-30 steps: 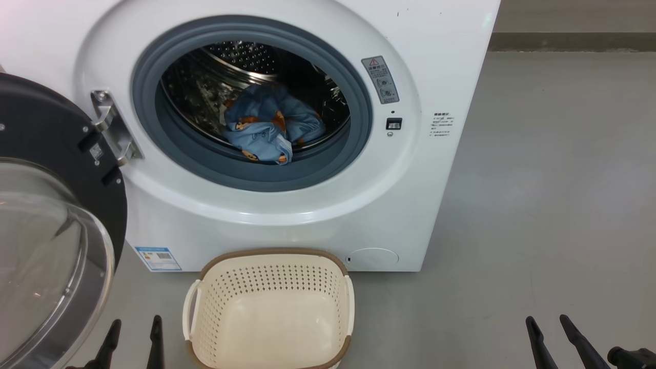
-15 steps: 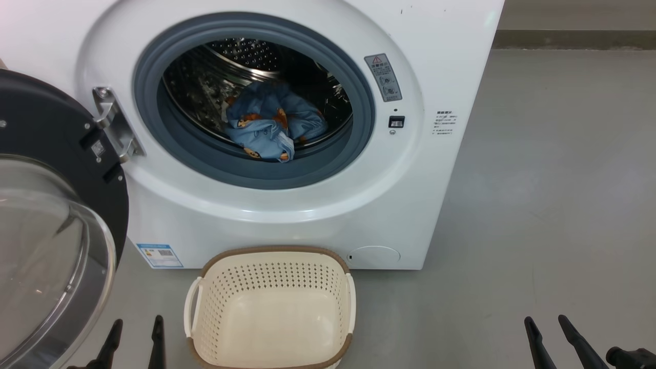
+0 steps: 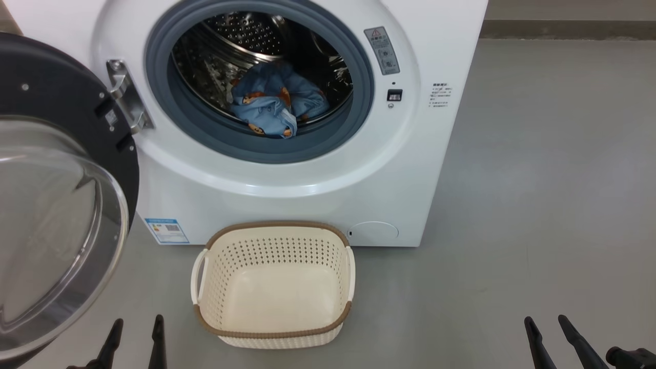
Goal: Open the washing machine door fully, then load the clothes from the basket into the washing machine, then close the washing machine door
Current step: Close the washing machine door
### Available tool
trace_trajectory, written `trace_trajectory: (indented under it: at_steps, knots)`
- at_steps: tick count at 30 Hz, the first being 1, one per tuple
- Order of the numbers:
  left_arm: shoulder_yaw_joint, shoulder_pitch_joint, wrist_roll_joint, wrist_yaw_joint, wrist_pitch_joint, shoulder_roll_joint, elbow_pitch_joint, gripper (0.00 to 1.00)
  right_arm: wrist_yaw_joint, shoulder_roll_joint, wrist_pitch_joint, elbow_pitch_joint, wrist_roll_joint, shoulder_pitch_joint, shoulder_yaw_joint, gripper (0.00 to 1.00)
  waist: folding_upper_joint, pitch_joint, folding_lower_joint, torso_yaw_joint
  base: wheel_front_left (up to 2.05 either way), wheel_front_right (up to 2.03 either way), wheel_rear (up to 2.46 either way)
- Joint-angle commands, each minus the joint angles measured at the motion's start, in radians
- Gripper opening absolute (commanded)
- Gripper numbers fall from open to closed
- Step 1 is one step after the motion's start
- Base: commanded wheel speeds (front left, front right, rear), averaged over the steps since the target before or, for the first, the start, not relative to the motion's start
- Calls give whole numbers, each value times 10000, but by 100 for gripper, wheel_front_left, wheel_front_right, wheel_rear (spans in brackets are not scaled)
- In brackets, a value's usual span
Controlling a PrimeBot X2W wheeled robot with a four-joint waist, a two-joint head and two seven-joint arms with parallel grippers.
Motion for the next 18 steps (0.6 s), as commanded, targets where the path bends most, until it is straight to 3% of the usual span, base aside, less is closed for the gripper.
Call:
trace_trajectory:
  at_steps: [1, 18]
  knots:
    - [326, -177, -118, 30, -63, 137, -331, 100, 16, -207, -48, -217, -2, -185, 200, 100, 0, -4, 0, 5, -91, 91, 0]
    - [310, -196, -238, 114, -63, 137, -517, 100, 16, -167, -48, -274, -51, -216, 244, 100, 0, -3, 0, 367, -15, 15, 0]
